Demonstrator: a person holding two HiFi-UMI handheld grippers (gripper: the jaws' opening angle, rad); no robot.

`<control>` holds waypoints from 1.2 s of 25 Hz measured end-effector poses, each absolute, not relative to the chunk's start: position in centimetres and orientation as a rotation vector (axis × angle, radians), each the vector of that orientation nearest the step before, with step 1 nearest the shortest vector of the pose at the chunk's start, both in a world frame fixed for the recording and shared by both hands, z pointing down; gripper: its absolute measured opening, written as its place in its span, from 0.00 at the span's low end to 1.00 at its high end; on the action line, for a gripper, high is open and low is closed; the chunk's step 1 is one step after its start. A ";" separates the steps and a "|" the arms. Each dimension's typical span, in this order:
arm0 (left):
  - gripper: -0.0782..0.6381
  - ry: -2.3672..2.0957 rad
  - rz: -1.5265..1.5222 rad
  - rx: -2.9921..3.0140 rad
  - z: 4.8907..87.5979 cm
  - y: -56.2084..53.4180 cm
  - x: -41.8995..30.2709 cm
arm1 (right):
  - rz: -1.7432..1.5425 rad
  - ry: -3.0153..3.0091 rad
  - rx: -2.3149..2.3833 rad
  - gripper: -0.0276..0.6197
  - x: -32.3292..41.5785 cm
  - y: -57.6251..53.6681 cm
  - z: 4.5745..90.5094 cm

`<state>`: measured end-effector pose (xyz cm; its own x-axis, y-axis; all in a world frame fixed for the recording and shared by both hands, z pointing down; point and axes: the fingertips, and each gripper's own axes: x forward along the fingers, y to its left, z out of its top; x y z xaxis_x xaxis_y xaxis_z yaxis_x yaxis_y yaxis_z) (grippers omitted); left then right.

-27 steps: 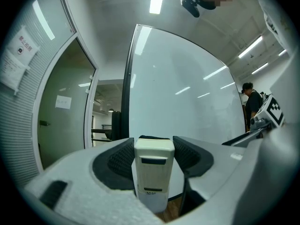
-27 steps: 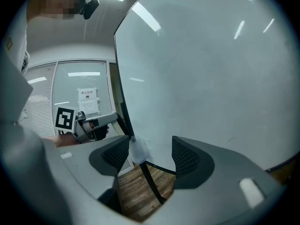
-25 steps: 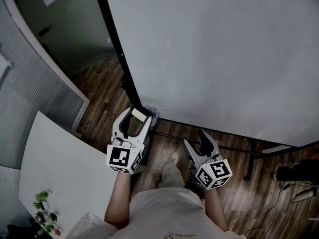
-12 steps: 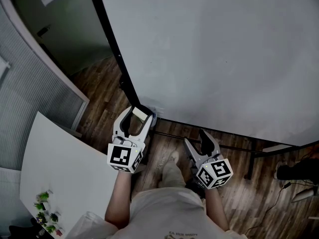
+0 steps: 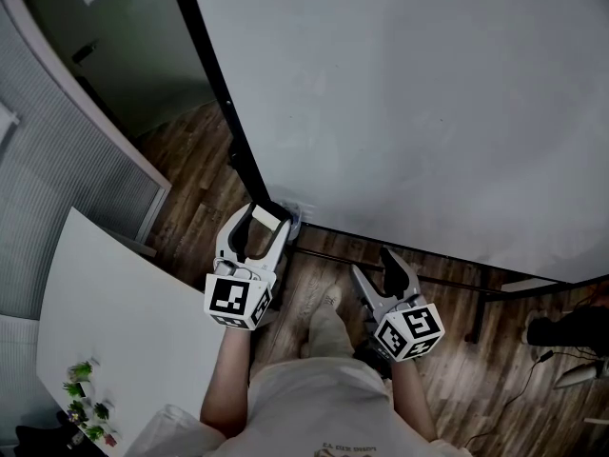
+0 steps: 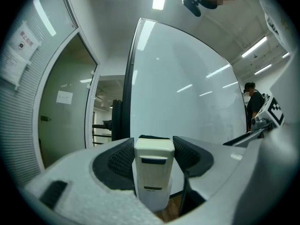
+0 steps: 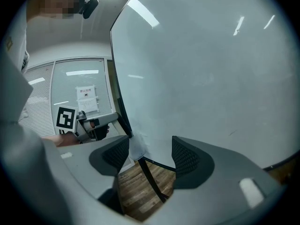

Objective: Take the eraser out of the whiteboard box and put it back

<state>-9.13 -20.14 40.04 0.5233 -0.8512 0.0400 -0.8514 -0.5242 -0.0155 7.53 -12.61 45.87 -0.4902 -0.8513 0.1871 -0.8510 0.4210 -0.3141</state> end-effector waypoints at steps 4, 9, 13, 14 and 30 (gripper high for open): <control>0.47 -1.533 0.067 2.725 40.4 -20.0 -9.2 | -0.591 2.651 -1.585 0.49 7.6 -12.6 46.0; 0.47 -1.538 0.075 2.715 40.7 -20.1 -9.3 | -0.599 2.655 -1.586 0.49 7.7 -12.7 46.2; 0.47 -1.542 0.079 2.708 40.9 -20.1 -9.3 | -0.606 2.659 -1.582 0.49 7.7 -12.6 46.4; 0.47 -1.542 0.080 2.705 41.0 -20.2 -9.4 | -0.609 2.660 -1.582 0.49 7.7 -12.7 46.4; 0.47 -1.548 0.124 2.671 42.9 -21.1 -9.2 | -0.665 2.644 -1.579 0.49 8.5 -13.2 47.7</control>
